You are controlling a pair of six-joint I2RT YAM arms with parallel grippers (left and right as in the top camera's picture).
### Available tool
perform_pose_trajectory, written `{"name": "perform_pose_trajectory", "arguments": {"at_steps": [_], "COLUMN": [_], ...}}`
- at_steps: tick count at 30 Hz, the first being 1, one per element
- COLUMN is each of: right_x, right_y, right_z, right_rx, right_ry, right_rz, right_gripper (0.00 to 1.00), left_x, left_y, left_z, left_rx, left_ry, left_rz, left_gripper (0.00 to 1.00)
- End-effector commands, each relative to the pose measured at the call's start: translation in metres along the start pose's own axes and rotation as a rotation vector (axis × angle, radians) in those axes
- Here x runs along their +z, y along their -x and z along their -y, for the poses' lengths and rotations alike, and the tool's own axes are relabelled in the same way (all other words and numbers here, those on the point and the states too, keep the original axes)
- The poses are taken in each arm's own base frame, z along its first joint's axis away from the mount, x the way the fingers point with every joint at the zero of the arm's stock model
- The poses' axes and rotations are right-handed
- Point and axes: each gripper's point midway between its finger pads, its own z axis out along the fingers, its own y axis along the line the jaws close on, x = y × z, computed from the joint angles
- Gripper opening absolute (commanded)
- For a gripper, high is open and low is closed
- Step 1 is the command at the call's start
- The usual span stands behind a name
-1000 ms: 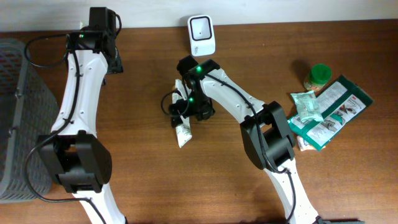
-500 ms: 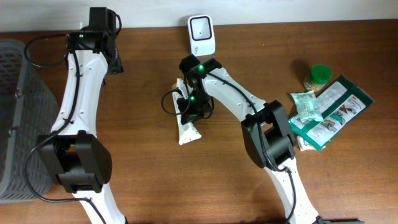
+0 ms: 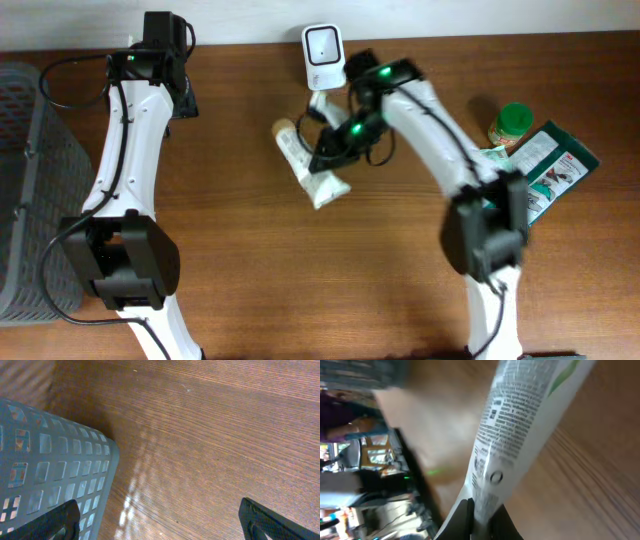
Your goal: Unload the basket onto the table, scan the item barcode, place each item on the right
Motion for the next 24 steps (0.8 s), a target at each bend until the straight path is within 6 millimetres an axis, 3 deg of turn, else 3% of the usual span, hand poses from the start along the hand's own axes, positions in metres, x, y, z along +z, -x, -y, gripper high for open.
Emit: {"name": "perform_pose_trajectory", "arguments": {"at_steps": [1,6,9,11,12,14,15,19,22,24], "right_x": [-0.077,-0.129,-0.130,-0.111,-0.098,-0.081,-0.068,0.003,0.032,0.046], "right_y": [0.004,-0.008,-0.006,-0.006,-0.008,-0.014,-0.019,-0.042,-0.058,-0.062], "right_z": [-0.081,-0.131,-0.109,-0.078,-0.052,-0.025,-0.010,0.020,0.044,0.044], "right_rx": [-0.191,-0.366,-0.322,-0.251,-0.208,-0.124,-0.050,0.022,0.052,0.040], "right_ry": [0.066,0.124,0.048,-0.037,-0.106,-0.169,-0.193,-0.358,-0.733,-0.790], "right_rz": [0.181,0.313,0.304,0.227,0.167,0.087,0.036,-0.220,-0.354,-0.386], "right_gripper": [0.04,0.04,0.04,0.04,0.15,0.44,0.50,0.59,0.63,0.63], "left_x": [-0.004,-0.004,-0.004,-0.004,-0.004,-0.004,-0.004,-0.004,-0.004,-0.004], "left_y": [0.002,0.002,0.002,0.002,0.002,0.002,0.002,0.002,0.002,0.002], "left_z": [-0.004,-0.004,-0.004,-0.003,-0.001,0.000,0.000,0.000,0.000,0.000], "left_rx": [-0.005,-0.005,-0.005,-0.005,-0.005,-0.005,-0.005,-0.005,-0.005,-0.005], "left_ry": [0.008,0.009,0.009,0.005,-0.012,-0.014,-0.014,-0.014,-0.014,-0.014], "left_rz": [0.011,0.011,0.011,0.010,0.007,0.006,0.006,0.006,0.006,0.006], "left_gripper": [0.99,0.99,0.99,0.99,0.99,0.99,0.99,0.99,0.99,0.99]}}
